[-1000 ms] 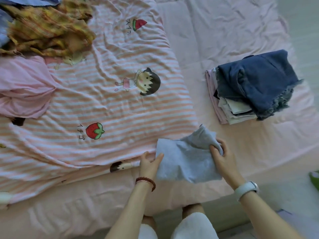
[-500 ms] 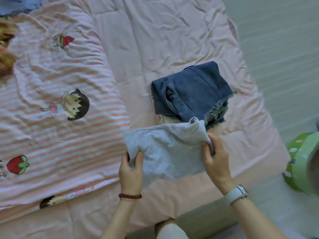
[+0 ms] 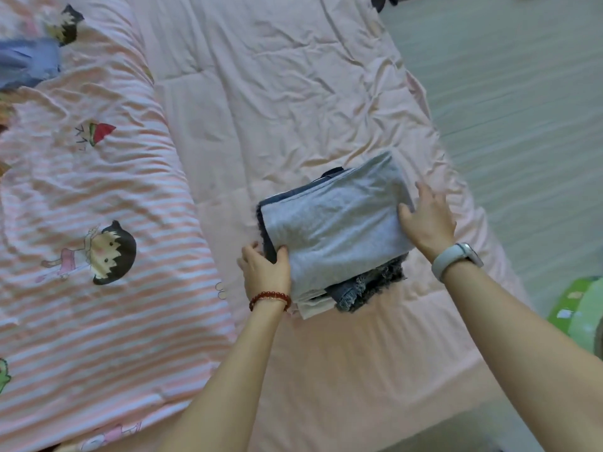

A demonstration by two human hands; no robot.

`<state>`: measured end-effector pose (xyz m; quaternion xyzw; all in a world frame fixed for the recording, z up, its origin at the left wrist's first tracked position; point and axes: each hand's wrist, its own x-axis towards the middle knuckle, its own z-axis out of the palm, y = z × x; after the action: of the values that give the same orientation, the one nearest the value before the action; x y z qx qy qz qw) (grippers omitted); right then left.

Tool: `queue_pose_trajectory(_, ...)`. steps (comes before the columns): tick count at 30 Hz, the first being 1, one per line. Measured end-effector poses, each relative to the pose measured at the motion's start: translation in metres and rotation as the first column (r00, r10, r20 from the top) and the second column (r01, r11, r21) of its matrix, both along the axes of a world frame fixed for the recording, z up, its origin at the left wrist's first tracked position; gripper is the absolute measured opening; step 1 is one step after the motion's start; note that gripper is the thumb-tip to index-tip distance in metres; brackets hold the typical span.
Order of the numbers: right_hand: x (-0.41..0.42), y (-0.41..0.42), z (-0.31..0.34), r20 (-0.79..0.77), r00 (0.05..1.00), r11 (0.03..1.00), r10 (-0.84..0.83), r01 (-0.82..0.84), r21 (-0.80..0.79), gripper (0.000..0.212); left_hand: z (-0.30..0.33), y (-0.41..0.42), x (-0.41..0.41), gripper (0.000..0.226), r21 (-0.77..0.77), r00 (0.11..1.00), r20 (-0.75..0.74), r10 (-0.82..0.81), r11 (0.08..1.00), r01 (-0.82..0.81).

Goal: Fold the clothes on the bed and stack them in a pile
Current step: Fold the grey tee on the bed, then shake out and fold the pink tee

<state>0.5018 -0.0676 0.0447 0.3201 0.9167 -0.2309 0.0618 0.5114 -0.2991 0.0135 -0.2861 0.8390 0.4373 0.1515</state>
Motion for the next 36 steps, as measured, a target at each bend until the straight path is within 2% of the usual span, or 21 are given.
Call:
queue_pose_trajectory(1,0.004,-0.004,-0.004,-0.056,0.997,0.993,0.044,-0.037,0.109,0.048,0.000,-0.001,0.003,0.049,-0.156,0.989,-0.122,-0.083,0.986,0.063)
queue_pose_trajectory(2,0.007,-0.011,-0.006,-0.170,0.975,0.969,0.143,-0.103,0.223,0.047,0.002,0.000,0.007,0.052,-0.308,0.930,-0.289,-0.227,0.942,0.134)
queue_pose_trajectory(3,0.009,-0.019,-0.008,-0.259,0.929,0.931,0.266,-0.178,0.318,0.045,0.003,0.004,0.010,0.054,-0.452,0.822,-0.411,-0.395,0.871,0.192)
queue_pose_trajectory(4,0.010,-0.028,-0.011,-0.289,0.879,0.887,0.378,-0.256,0.383,0.045,0.004,0.010,0.010,0.055,-0.570,0.702,-0.452,-0.550,0.784,0.248)
queue_pose_trajectory(5,0.009,-0.035,-0.015,-0.252,0.853,0.850,0.457,-0.335,0.407,0.046,0.003,0.016,0.009,0.056,-0.650,0.615,-0.414,-0.671,0.691,0.316)
queue_pose_trajectory(6,0.009,-0.041,-0.019,-0.161,0.856,0.834,0.491,-0.409,0.370,0.048,0.003,0.022,0.007,0.056,-0.675,0.583,-0.314,-0.749,0.608,0.417)
queue_pose_trajectory(8,0.007,-0.046,-0.031,0.027,0.875,0.852,0.483,-0.477,0.216,0.051,-0.005,0.026,-0.004,0.058,-0.599,0.574,-0.058,-0.817,0.488,0.634)
queue_pose_trajectory(10,0.002,-0.042,-0.039,0.124,0.876,0.874,0.467,-0.478,0.087,0.053,-0.016,0.024,-0.018,0.058,-0.469,0.540,0.117,-0.833,0.433,0.770)
queue_pose_trajectory(13,-0.006,-0.045,-0.025,0.135,0.887,0.888,0.441,-0.454,0.079,0.053,-0.007,0.019,-0.033,0.060,-0.434,0.477,0.170,-0.862,0.369,0.822)
queue_pose_trajectory(15,0.000,-0.060,-0.008,0.013,0.924,0.913,0.383,-0.380,0.146,0.051,0.007,0.011,-0.031,0.060,-0.492,0.503,0.100,-0.858,0.397,0.775)
queue_pose_trajectory(17,0.016,-0.086,0.006,-0.144,0.922,0.928,0.360,-0.338,0.159,0.047,0.023,-0.007,-0.017,0.059,-0.514,0.607,-0.066,-0.792,0.548,0.660)
queue_pose_trajectory(19,0.040,-0.120,0.016,-0.242,0.900,0.932,0.363,-0.347,0.108,0.042,0.037,-0.037,0.006,0.057,-0.495,0.693,-0.222,-0.686,0.692,0.525)
queue_pose_trajectory(22,0.077,-0.180,0.018,-0.302,0.885,0.932,0.354,-0.362,0.028,0.037,0.039,-0.101,0.047,0.052,-0.503,0.751,-0.314,-0.581,0.773,0.387)
queue_pose_trajectory(26,0.117,-0.273,0.007,-0.295,0.874,0.904,0.386,-0.422,-0.069,0.036,0.022,-0.211,0.093,0.055,-0.505,0.875,-0.124,-0.469,0.788,0.351)
queue_pose_trajectory(30,0.128,-0.369,-0.006,-0.264,0.832,0.836,0.488,-0.532,-0.134,0.036,0.003,-0.339,0.107,0.059,-0.543,0.940,0.075,-0.333,0.777,0.319)
queue_pose_trajectory(36,0.091,-0.541,-0.023,-0.212,0.710,0.700,0.672,-0.702,-0.131,0.042,-0.012,-0.550,0.088,0.059,-0.577,0.979,0.133,-0.156,0.791,0.205)
